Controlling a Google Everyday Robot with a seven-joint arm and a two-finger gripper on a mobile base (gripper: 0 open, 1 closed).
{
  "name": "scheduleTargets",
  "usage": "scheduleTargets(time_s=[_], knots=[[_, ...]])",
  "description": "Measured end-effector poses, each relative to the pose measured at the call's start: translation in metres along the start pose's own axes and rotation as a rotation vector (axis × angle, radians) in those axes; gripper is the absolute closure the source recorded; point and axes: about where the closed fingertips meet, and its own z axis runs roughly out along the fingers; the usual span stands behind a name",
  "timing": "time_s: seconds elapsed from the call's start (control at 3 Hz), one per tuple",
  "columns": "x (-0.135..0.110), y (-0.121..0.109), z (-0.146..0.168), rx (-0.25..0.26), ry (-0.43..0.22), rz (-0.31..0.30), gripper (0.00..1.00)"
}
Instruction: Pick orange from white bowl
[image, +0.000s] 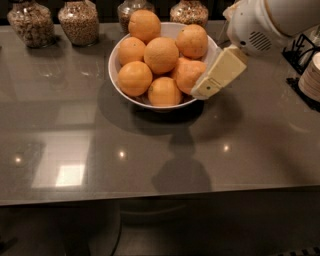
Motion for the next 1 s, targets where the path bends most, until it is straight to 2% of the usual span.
scheduleTargets(time_s=[0.33, 1.0], knots=[[-0.011, -0.014, 0.03, 0.039, 0.058, 0.048, 0.0], [-0.008, -0.018, 0.077, 0.014, 0.137, 0.111, 0.01]])
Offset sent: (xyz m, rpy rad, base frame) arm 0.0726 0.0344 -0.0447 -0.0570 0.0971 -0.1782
